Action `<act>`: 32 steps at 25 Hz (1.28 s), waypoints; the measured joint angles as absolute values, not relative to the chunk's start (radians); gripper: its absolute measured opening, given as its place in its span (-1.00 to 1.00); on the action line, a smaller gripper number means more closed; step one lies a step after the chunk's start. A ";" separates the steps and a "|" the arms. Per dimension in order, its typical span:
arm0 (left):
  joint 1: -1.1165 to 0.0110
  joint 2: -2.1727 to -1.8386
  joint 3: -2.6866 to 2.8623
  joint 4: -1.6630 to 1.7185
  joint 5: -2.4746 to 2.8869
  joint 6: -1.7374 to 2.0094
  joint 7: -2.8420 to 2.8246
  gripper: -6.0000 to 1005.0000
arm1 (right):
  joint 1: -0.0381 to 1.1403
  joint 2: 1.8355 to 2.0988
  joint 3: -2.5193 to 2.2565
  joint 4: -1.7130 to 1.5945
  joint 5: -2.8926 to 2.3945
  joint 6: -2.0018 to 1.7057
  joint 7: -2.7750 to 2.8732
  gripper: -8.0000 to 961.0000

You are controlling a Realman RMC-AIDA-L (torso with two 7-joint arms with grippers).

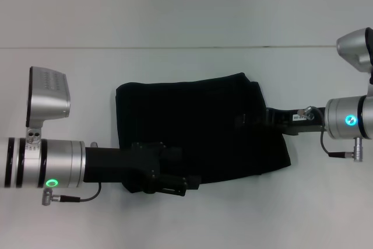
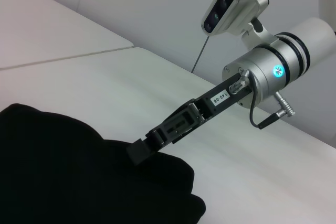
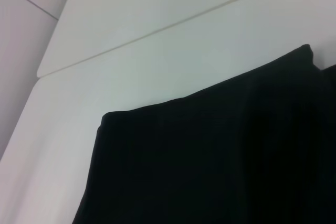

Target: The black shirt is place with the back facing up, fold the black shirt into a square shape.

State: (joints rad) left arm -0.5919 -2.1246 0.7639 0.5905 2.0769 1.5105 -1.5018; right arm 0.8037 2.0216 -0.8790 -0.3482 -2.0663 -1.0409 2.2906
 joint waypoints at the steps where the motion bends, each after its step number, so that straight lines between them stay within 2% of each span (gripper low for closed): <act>1: -0.592 -2.124 0.764 0.590 2.077 1.510 -1.502 0.88 | 0.804 2.027 -0.879 -0.347 -2.066 -1.028 2.289 0.22; 18: -0.602 -2.119 0.764 0.591 2.077 1.508 -1.502 0.87 | 0.813 2.056 -0.879 -0.348 -2.063 -0.952 2.284 0.16; 23: -0.604 -2.118 0.765 0.591 2.079 1.496 -1.499 0.84 | 0.813 2.067 -0.874 -0.352 -2.057 -0.942 2.255 -0.31; 29: -0.604 -2.118 0.764 0.591 2.081 1.494 -1.501 0.81 | 0.817 2.072 -0.868 -0.357 -2.053 -0.935 2.223 -0.79; 32: -0.603 -2.118 0.764 0.591 2.079 1.494 -1.507 0.79 | 0.819 2.072 -0.868 -0.365 -2.032 -0.942 2.195 -0.84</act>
State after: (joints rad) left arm -0.6034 -2.1184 0.7638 0.5905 2.0791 1.4940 -1.5066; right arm 0.8190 2.0724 -0.8677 -0.3654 -2.0317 -0.9423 2.1947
